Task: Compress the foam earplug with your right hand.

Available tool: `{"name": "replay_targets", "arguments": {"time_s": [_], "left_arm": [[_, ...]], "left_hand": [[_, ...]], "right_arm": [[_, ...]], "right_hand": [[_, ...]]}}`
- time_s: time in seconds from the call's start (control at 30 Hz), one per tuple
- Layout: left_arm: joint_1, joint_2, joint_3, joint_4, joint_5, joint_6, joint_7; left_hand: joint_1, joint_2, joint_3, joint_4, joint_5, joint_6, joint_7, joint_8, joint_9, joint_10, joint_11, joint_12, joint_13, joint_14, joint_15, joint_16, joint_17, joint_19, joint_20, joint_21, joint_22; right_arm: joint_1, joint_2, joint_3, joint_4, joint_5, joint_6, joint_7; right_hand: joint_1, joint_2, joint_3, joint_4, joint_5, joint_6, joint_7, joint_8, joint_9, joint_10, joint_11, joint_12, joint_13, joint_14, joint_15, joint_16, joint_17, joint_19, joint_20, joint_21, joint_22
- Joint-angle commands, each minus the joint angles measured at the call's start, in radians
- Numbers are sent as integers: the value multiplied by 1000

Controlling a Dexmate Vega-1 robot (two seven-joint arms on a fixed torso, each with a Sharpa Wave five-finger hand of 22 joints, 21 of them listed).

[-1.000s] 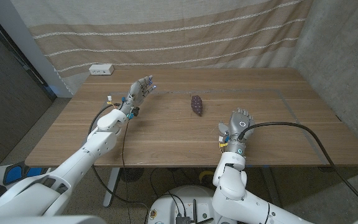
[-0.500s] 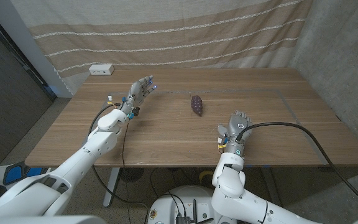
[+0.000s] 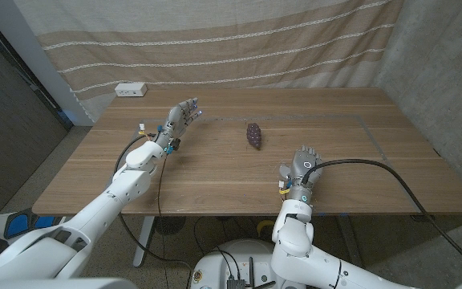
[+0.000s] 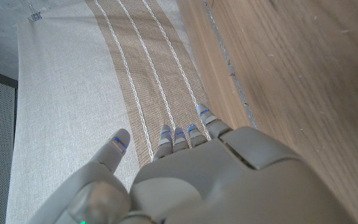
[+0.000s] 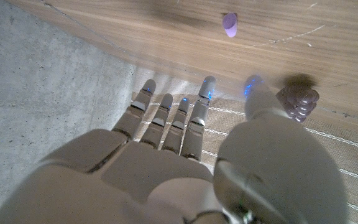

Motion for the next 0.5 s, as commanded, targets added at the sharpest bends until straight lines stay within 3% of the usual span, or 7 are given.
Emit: {"name": "replay_targets", "arguments": {"time_s": [0.03, 0.3, 0.5], "left_arm": [[11, 8, -5, -16, -1, 3, 7], [12, 8, -7, -15, -1, -2, 6], [12, 10, -6, -17, -1, 1, 6]], "left_hand": [[-9, 53, 0, 3, 7, 5, 2, 3, 4, 1, 1, 2, 3, -4, -10, 3, 1, -1, 4, 0, 5], [-8, 52, 0, 3, 7, 5, 3, 3, 4, 0, 1, 1, 3, -5, -10, 3, 1, -1, 4, -1, 5], [-8, 51, -1, 2, 7, 4, 2, 3, 4, 0, 0, 1, 3, -5, -10, 3, 1, -2, 4, -1, 5]], "right_arm": [[10, 13, -13, 48, 18, -2, -29], [18, 18, -19, 75, 49, -2, -74], [26, 21, -22, 90, 59, -2, -60]], "right_hand": [[14, 1, 1, -2, -2, 10, -7, 10, 6, 14, -1, 6, 6, 14, -88, 8, 4, -2, -5, 4, 4], [21, -1, -3, -2, -5, 11, -8, 20, 11, 19, -4, 7, 9, 18, -91, 11, 7, 0, -6, 4, 4], [26, -1, -6, 0, -7, 11, -8, 25, 10, 20, -2, 6, 12, 20, -91, 14, 10, 0, -6, 4, 4]]}}
